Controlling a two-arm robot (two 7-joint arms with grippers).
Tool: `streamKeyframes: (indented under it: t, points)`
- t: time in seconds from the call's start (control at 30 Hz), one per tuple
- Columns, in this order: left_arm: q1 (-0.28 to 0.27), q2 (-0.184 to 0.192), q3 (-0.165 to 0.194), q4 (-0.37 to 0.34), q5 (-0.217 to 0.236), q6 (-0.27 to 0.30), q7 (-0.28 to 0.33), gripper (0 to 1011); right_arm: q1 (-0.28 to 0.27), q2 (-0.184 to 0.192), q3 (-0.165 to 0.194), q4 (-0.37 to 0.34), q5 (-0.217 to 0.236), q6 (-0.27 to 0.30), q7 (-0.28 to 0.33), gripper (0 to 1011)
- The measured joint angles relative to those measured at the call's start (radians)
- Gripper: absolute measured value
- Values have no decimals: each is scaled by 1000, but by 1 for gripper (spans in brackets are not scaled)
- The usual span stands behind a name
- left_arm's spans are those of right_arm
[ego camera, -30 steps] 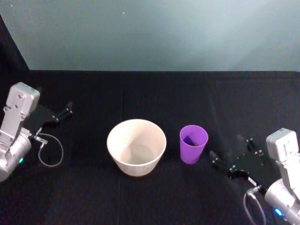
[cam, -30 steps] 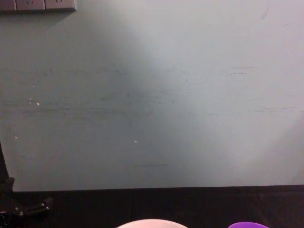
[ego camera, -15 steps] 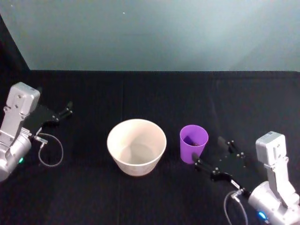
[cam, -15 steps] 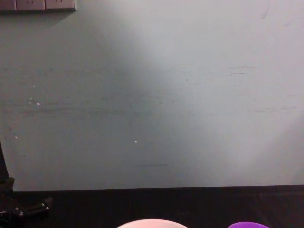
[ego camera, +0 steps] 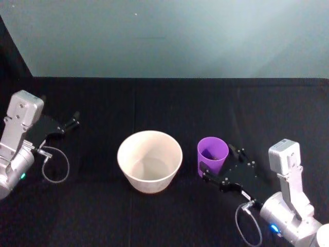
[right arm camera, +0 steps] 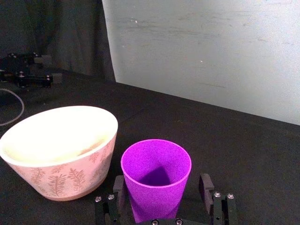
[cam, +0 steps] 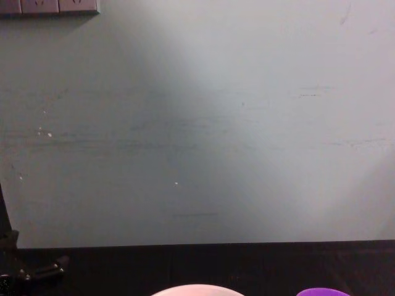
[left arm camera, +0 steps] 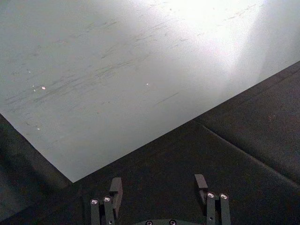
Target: Pick up the cup and pour the mung beans from the cup into the bowl.
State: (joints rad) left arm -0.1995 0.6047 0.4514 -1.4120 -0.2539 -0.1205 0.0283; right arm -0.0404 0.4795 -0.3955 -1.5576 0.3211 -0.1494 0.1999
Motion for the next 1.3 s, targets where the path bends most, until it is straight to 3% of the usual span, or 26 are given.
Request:
streamKeyframes:
  t: [0.77, 1.13, 1.3]
  points:
    - [0, 0, 0, 0, 0, 0, 0, 1000, 50, -75, 22, 70, -21, 7, 70, 996]
    - [0, 0, 0, 0, 0, 0, 0, 1000, 47, -94, 40, 71, -34, 25, 90, 758]
    - [0, 0, 0, 0, 0, 0, 0, 1000, 34, -92, 55, 34, -46, 43, 92, 732]
